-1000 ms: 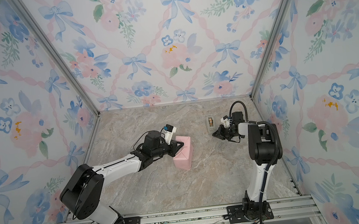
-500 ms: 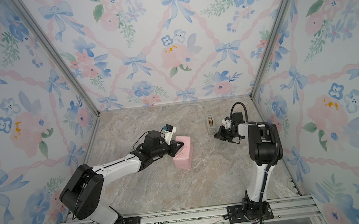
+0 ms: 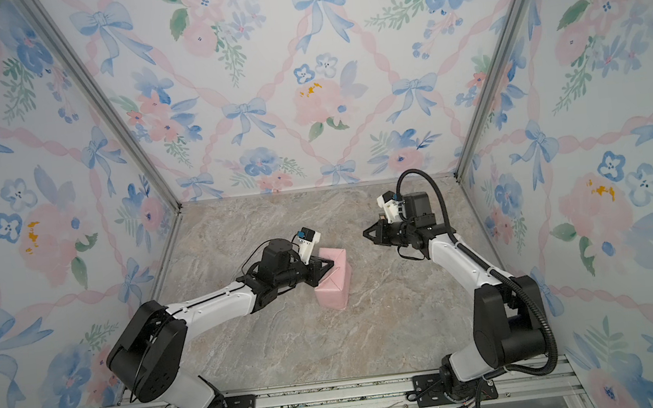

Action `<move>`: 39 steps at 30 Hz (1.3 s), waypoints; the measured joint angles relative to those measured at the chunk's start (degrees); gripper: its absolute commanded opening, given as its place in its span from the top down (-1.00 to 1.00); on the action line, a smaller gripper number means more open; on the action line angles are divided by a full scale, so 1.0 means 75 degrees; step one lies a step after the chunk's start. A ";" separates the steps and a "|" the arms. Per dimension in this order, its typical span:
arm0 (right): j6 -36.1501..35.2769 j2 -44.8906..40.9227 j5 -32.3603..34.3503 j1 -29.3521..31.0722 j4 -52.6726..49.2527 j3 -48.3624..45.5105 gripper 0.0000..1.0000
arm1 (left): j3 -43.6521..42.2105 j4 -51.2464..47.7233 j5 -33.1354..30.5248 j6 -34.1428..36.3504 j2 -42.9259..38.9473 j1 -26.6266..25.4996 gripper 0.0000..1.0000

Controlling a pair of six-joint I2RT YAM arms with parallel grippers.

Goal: Wrap the gift box in paper
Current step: 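Lift the right gripper from the dispenser and bring it to the box end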

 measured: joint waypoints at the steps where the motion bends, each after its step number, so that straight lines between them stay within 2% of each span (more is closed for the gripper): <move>1: 0.0044 -0.0023 0.0003 0.0184 -0.0009 -0.0055 1.00 | -0.0026 -0.0003 0.0000 0.0000 -0.0029 -0.0003 0.88; 8: 0.0265 -0.0076 0.0073 0.0868 -0.0152 -0.0306 1.00 | -0.0184 -0.0221 0.0000 0.0000 -0.0303 -0.0015 0.88; 19: 0.0289 -0.0073 -0.0076 0.1177 -0.0519 -0.0184 1.00 | -0.0417 -0.0254 -0.0003 0.0000 -0.0548 -0.0015 0.88; 28: -0.0146 0.0239 -0.0411 0.1434 -0.1364 0.0513 1.00 | -0.0490 -0.0219 0.0000 -0.0023 -0.0597 -0.0023 0.88; 39: -0.1215 0.1186 -0.0685 0.1504 -0.3127 0.1810 1.00 | -0.0507 -0.0198 -0.0026 -0.0026 -0.0603 -0.0052 0.88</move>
